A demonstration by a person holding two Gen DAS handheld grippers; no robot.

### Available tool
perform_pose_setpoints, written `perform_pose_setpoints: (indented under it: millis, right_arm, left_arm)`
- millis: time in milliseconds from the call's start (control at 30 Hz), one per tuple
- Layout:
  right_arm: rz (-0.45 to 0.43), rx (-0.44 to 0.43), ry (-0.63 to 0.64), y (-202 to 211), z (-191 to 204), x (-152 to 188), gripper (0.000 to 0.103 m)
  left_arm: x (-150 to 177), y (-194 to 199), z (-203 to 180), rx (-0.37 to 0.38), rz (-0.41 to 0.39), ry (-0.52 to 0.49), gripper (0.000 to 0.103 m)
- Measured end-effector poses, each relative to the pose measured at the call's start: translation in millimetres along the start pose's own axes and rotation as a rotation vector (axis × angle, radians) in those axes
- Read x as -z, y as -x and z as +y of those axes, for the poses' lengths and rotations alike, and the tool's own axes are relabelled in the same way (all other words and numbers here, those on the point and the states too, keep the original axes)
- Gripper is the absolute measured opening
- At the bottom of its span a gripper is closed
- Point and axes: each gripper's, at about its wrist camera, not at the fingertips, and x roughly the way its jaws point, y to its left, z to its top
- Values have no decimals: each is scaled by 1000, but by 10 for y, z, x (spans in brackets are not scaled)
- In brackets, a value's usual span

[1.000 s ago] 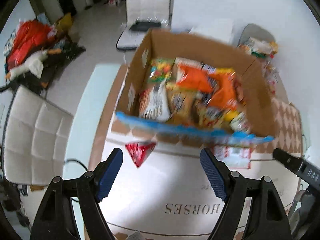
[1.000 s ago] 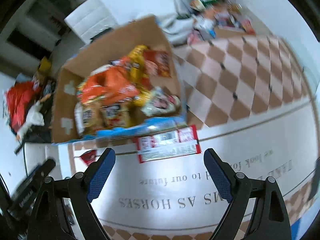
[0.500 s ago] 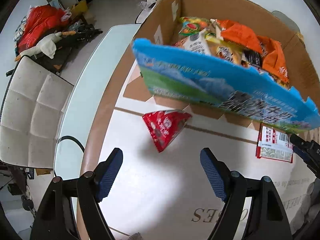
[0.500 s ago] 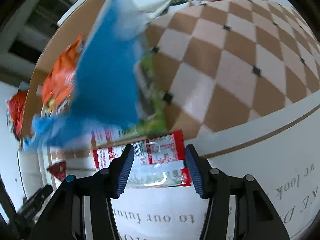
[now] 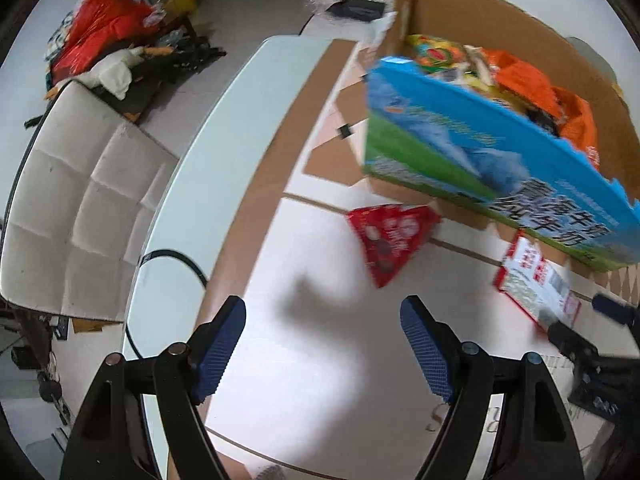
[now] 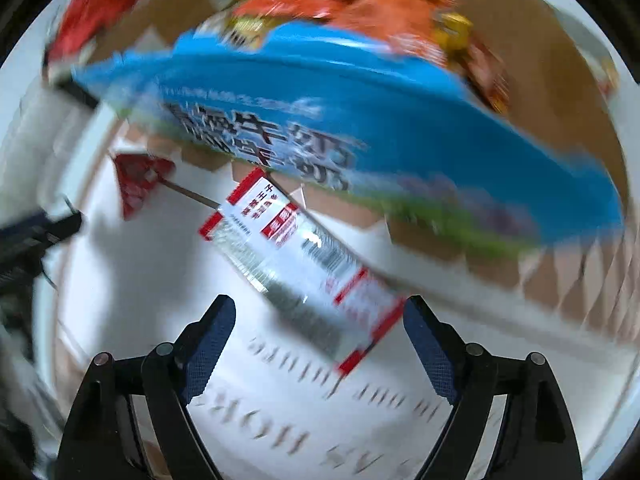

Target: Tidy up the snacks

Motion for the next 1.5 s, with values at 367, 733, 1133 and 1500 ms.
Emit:
perform_pose_setpoints:
  millis: [367,733,1133,1500]
  right_arm:
    - [143,40,77,-437,232,-288,81]
    - [228,-195,-375,-432,-30,8,74]
    - [205,-20,-262,-523,184,-314,74]
    - [295,32,-365,-569,191,16,60]
  left_arm:
    - [-164,-108,121,54,25,6,79]
    - [-577,-420,-298,72,63,-214,79]
    - [-666,-598,-658,94,70,-345,44]
    - [19,-455,-396,83,171,-275,43]
